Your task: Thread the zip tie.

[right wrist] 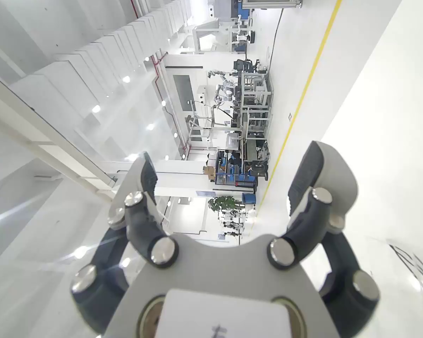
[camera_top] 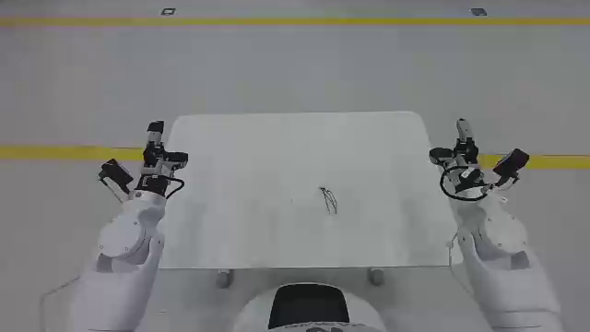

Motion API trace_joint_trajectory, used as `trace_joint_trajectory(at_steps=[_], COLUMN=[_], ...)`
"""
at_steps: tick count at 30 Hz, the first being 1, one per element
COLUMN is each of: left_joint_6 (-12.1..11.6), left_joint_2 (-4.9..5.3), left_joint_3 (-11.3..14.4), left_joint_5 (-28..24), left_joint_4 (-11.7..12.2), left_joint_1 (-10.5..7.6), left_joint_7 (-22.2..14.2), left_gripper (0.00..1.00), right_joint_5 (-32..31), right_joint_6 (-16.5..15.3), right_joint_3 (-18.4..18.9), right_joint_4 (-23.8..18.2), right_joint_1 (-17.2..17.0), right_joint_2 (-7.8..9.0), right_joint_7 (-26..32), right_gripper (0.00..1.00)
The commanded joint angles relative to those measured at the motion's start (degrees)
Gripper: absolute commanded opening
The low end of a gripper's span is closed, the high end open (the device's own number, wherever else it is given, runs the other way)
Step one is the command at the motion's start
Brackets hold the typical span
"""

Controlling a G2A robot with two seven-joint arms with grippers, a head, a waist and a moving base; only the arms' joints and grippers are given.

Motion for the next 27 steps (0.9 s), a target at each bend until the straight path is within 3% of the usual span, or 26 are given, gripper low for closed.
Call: trace_joint_trajectory(at_steps=[1,6,8,18,27], left_joint_6=[0.0,0.0,0.0,0.0,0.0], left_joint_2=[0.0,0.0,0.0,0.0,0.0], left_joint_3=[0.0,0.0,0.0,0.0,0.0], left_joint_5=[0.0,0.0,0.0,0.0,0.0], left_joint_4=[0.0,0.0,0.0,0.0,0.0], left_joint_1=[0.0,0.0,0.0,0.0,0.0], left_joint_7=[0.0,0.0,0.0,0.0,0.0], left_gripper=[1.0,1.0,1.0,1.0,1.0], right_joint_5=[-4.38,-16.4,-20.93,-22.34,-45.49], right_joint_6=[0.62,3.89,3.72,3.28,7.87], right_joint_3=[-0.7,-2.7,-3.54,-3.63,-6.34], right_joint_4=[-0.71,-1.12,-0.98,-1.15,-2.17], right_joint_1=[0.47,1.67,1.53,1.67,8.05], right_joint_2=[0.23,0.8,1.06,1.13,2.89], right_joint_7=[1.96,7.64,10.54,11.18,28.73], right_gripper=[1.0,1.0,1.0,1.0,1.0])
